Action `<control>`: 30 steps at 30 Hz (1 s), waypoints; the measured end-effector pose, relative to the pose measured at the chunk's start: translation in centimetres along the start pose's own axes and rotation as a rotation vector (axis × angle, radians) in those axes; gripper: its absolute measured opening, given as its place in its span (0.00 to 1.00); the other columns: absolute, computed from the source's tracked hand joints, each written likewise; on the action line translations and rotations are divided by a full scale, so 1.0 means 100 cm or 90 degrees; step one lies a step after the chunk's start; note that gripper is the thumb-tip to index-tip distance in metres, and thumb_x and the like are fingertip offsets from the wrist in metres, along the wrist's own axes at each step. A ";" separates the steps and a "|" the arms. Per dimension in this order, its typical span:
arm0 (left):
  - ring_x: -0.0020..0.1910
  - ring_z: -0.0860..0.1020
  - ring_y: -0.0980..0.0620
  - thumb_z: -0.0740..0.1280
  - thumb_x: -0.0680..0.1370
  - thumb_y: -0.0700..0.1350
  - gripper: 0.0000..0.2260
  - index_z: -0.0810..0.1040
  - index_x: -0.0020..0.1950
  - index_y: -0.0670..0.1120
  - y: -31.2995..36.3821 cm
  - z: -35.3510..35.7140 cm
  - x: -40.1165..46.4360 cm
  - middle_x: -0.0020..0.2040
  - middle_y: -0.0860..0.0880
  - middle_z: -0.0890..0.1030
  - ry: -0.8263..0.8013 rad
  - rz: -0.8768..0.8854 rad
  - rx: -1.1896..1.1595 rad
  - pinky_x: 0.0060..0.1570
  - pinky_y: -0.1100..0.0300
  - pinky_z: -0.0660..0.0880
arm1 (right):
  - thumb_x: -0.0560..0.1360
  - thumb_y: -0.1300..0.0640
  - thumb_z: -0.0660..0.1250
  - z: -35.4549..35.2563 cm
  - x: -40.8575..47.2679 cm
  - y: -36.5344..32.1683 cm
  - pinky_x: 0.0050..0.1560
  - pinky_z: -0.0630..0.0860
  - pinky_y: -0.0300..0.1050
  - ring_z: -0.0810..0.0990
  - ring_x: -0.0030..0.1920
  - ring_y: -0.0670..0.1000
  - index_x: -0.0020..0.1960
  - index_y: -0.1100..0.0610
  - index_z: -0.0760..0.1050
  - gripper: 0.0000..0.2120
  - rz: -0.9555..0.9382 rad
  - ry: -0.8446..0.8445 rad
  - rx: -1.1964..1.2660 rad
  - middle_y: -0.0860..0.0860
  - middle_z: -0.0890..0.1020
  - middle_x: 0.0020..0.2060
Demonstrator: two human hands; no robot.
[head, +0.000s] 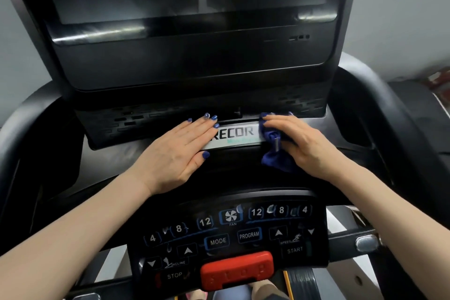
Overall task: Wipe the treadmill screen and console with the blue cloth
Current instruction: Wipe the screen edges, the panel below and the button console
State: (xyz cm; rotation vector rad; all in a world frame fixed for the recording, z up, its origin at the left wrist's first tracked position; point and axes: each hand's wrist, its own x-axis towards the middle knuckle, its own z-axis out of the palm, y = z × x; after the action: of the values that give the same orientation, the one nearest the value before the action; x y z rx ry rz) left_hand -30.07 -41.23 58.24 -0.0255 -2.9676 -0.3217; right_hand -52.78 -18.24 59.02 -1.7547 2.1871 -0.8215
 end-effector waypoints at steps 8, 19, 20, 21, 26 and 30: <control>0.80 0.55 0.50 0.53 0.84 0.49 0.25 0.60 0.79 0.40 0.001 0.000 0.001 0.80 0.45 0.59 -0.007 0.001 0.003 0.78 0.50 0.55 | 0.78 0.56 0.56 0.018 0.026 -0.015 0.75 0.54 0.49 0.69 0.69 0.51 0.67 0.60 0.74 0.20 -0.042 -0.029 -0.035 0.54 0.74 0.68; 0.80 0.56 0.49 0.54 0.83 0.48 0.25 0.60 0.79 0.41 0.001 0.001 0.000 0.80 0.44 0.60 0.000 0.002 0.017 0.77 0.49 0.56 | 0.78 0.57 0.60 0.024 0.048 -0.028 0.73 0.57 0.48 0.72 0.66 0.51 0.64 0.62 0.77 0.18 -0.074 -0.030 -0.030 0.55 0.78 0.64; 0.80 0.56 0.49 0.54 0.83 0.48 0.25 0.59 0.79 0.41 0.001 0.001 0.001 0.80 0.44 0.60 -0.002 0.001 0.018 0.77 0.50 0.56 | 0.78 0.57 0.60 0.023 0.049 -0.027 0.74 0.55 0.45 0.72 0.67 0.51 0.65 0.61 0.77 0.18 -0.068 -0.043 -0.021 0.54 0.78 0.65; 0.80 0.56 0.49 0.54 0.83 0.49 0.25 0.59 0.79 0.41 0.001 0.001 0.001 0.80 0.44 0.60 -0.004 0.000 0.018 0.77 0.50 0.55 | 0.79 0.56 0.60 0.020 0.047 -0.023 0.75 0.52 0.42 0.72 0.67 0.50 0.66 0.60 0.76 0.18 -0.060 -0.053 -0.011 0.53 0.77 0.66; 0.80 0.55 0.50 0.53 0.83 0.49 0.25 0.60 0.79 0.41 0.001 0.001 0.000 0.80 0.44 0.60 -0.009 -0.002 0.012 0.77 0.49 0.55 | 0.77 0.63 0.59 -0.003 0.014 0.010 0.76 0.56 0.54 0.69 0.69 0.49 0.66 0.59 0.76 0.19 0.013 -0.007 0.014 0.51 0.75 0.67; 0.80 0.55 0.49 0.53 0.83 0.49 0.25 0.59 0.79 0.42 0.000 0.001 0.000 0.80 0.44 0.60 -0.007 -0.003 0.008 0.77 0.49 0.55 | 0.77 0.61 0.59 -0.015 -0.009 0.021 0.75 0.57 0.60 0.69 0.70 0.48 0.68 0.58 0.75 0.20 0.084 0.036 0.003 0.51 0.74 0.69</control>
State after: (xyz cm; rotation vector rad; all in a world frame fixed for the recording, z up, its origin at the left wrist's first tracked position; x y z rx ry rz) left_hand -30.12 -41.19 58.18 -0.0188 -2.9806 -0.3045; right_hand -54.98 -16.69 58.95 -1.5837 2.3059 -0.8541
